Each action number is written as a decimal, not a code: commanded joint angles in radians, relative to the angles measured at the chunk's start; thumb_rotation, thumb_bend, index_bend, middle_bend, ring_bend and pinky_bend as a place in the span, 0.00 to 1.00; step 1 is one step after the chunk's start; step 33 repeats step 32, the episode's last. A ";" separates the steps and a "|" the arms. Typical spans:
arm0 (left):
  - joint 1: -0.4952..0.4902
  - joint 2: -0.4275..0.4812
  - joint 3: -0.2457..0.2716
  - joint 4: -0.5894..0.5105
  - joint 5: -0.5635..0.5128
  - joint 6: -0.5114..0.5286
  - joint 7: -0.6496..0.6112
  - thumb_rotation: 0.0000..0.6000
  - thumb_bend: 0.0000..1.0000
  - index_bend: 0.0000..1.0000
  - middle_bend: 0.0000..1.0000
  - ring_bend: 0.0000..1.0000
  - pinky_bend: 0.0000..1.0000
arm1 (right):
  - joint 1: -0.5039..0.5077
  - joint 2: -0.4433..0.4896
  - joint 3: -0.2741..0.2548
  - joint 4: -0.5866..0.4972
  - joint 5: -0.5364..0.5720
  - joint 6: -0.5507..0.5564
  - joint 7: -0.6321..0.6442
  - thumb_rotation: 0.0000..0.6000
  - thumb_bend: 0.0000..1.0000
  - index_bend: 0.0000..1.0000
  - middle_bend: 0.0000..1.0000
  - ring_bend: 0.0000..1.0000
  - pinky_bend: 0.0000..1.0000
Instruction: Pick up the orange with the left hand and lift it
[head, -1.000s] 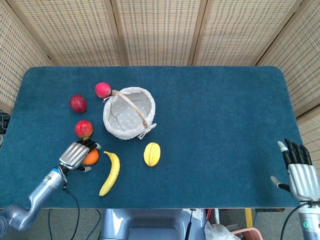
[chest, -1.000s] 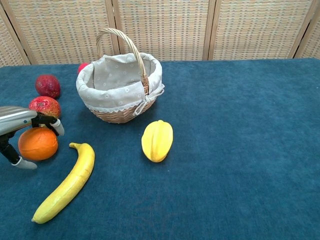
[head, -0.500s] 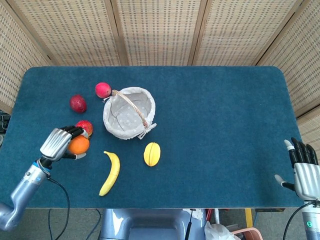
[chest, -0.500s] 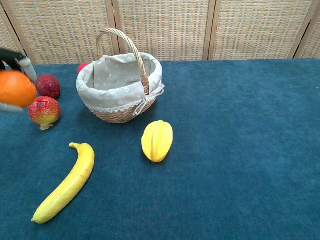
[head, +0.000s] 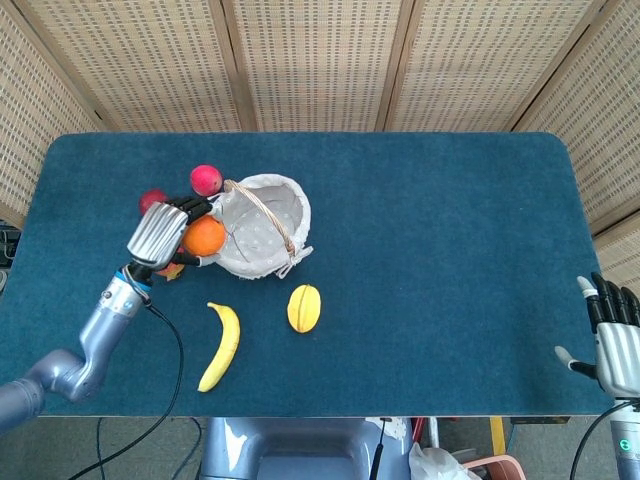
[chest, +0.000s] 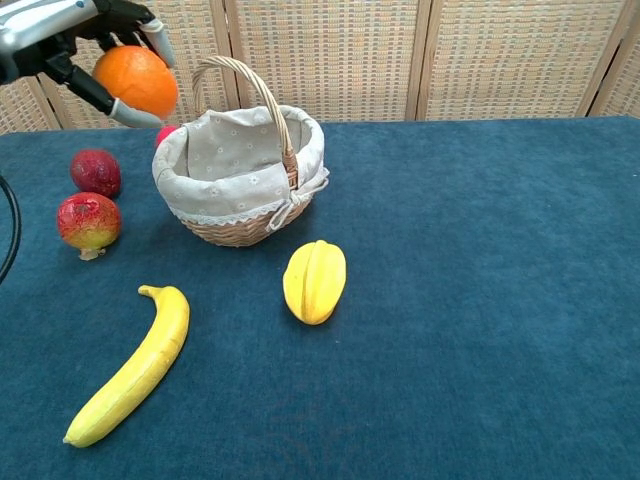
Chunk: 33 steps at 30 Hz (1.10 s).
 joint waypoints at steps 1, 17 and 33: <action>-0.031 -0.049 -0.006 0.044 -0.027 -0.027 0.018 1.00 0.00 0.33 0.21 0.17 0.20 | -0.002 0.004 0.002 0.002 0.002 0.002 0.009 1.00 0.00 0.00 0.00 0.00 0.00; 0.102 0.072 0.070 -0.052 0.030 0.163 -0.121 1.00 0.00 0.00 0.00 0.00 0.00 | -0.008 0.015 -0.004 -0.007 -0.020 0.017 0.032 1.00 0.00 0.00 0.00 0.00 0.00; 0.499 0.397 0.275 -0.485 -0.136 0.371 0.242 1.00 0.00 0.00 0.00 0.00 0.00 | -0.014 0.019 -0.018 -0.025 -0.061 0.039 0.024 1.00 0.00 0.00 0.00 0.00 0.00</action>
